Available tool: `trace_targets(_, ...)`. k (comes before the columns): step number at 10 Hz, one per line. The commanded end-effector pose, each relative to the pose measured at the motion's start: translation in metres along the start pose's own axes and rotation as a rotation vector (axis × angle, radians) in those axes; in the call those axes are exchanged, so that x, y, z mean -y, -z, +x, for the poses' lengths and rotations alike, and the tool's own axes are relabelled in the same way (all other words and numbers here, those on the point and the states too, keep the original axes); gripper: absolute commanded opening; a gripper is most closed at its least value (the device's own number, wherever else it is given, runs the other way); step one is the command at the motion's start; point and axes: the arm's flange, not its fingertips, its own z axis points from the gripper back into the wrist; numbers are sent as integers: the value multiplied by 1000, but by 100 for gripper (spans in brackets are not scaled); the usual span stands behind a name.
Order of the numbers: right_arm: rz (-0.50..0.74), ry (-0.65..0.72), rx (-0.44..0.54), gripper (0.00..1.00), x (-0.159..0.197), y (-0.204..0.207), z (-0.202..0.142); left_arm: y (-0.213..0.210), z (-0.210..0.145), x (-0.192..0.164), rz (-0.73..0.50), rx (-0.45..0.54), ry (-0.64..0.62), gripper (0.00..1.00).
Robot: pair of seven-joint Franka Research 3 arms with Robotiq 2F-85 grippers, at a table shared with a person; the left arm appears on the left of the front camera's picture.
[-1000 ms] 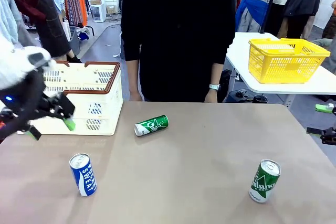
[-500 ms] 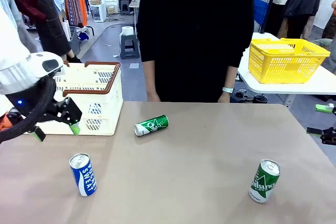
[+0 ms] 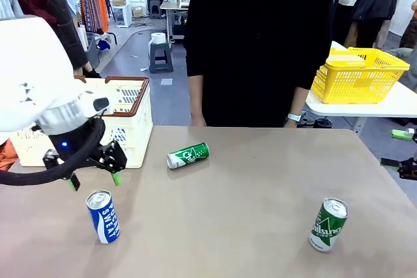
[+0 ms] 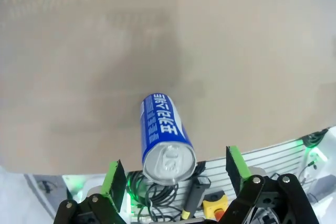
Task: Place the drinks into the Shopping basket.
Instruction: Pick up one drink and place it into the Shopping basket.
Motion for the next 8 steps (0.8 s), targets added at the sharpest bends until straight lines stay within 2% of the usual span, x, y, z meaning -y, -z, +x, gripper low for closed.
trace_targets(1,-7,16,-12,100,-5,-2,1,40,-18,-9,47,-31,-14,100)
trace_targets(8,-7,16,-12,100,-5,-2,1,70,-15,-5,119,-98,-30,100)
